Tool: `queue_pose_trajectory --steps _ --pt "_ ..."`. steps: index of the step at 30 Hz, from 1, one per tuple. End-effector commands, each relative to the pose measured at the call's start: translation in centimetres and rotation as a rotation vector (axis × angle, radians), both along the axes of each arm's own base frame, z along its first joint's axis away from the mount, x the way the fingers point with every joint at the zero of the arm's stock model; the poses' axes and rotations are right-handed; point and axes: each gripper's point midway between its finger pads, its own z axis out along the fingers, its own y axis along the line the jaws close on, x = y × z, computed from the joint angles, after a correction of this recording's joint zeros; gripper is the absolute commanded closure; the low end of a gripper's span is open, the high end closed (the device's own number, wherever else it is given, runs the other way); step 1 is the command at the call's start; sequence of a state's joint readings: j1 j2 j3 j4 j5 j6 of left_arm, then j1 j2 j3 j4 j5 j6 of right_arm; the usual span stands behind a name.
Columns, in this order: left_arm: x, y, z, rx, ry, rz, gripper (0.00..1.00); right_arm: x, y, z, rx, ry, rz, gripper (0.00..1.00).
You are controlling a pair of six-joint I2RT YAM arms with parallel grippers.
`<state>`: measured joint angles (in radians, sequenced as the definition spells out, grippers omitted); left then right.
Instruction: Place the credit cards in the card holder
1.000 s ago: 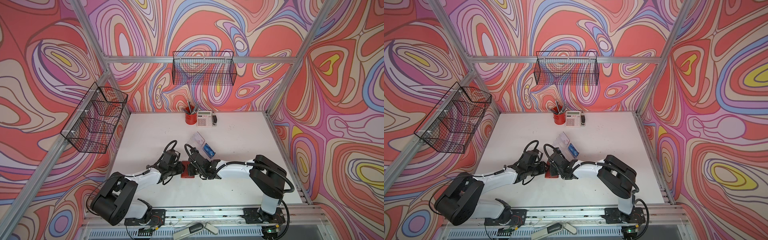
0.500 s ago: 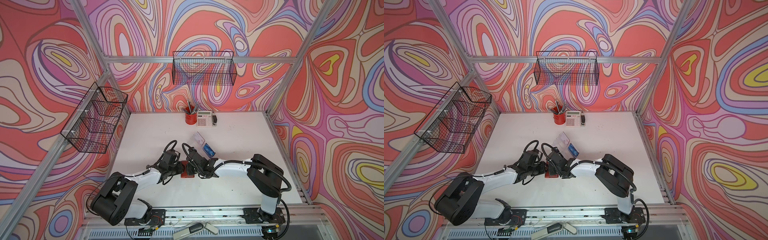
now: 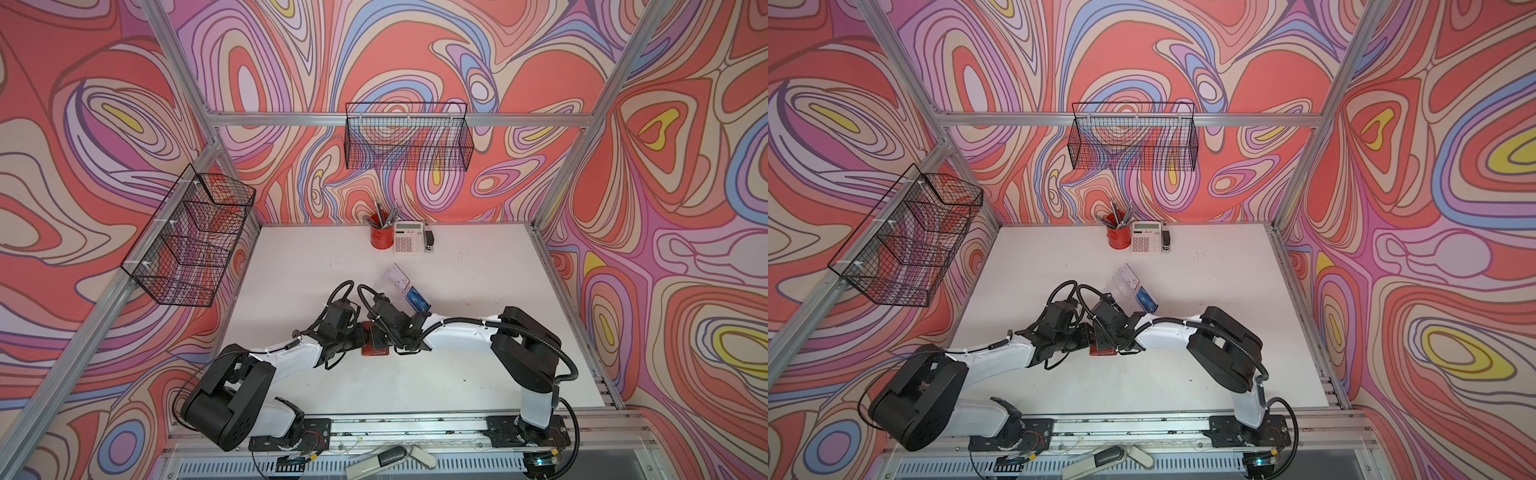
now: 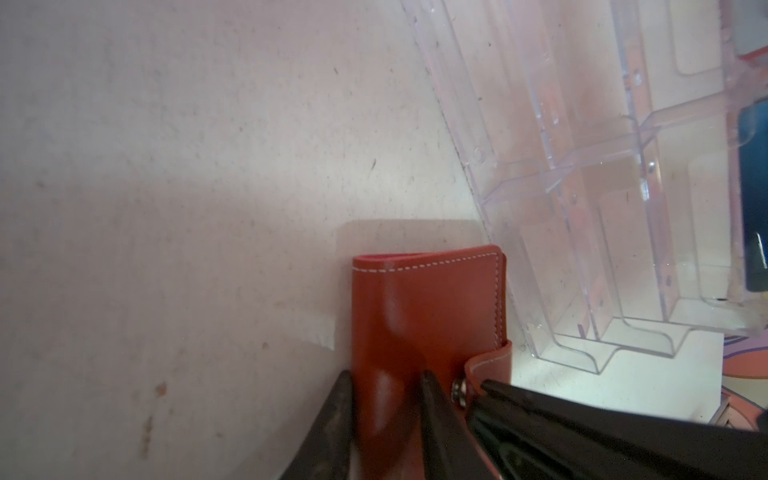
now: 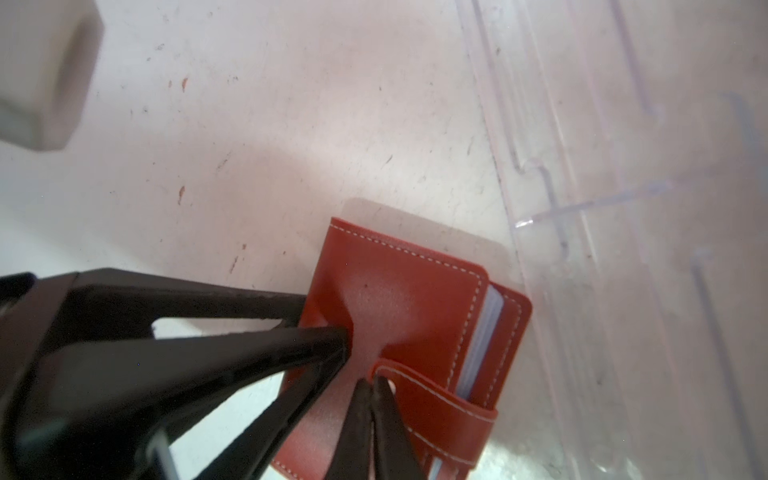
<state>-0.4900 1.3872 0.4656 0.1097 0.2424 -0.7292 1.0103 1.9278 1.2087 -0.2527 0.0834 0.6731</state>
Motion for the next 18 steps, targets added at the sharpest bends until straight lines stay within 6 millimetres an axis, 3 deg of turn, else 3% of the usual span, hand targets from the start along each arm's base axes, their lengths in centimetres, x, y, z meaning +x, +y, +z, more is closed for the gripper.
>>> queue_pose_trajectory --steps 1,18 --pt "-2.3 1.1 -2.6 0.050 0.101 -0.004 0.70 -1.5 -3.6 -4.7 -0.200 0.078 -0.003 1.00" --pt "-2.5 1.3 -2.9 0.049 0.100 0.005 0.70 -2.7 -5.0 -8.1 -0.339 0.164 0.041 1.00"
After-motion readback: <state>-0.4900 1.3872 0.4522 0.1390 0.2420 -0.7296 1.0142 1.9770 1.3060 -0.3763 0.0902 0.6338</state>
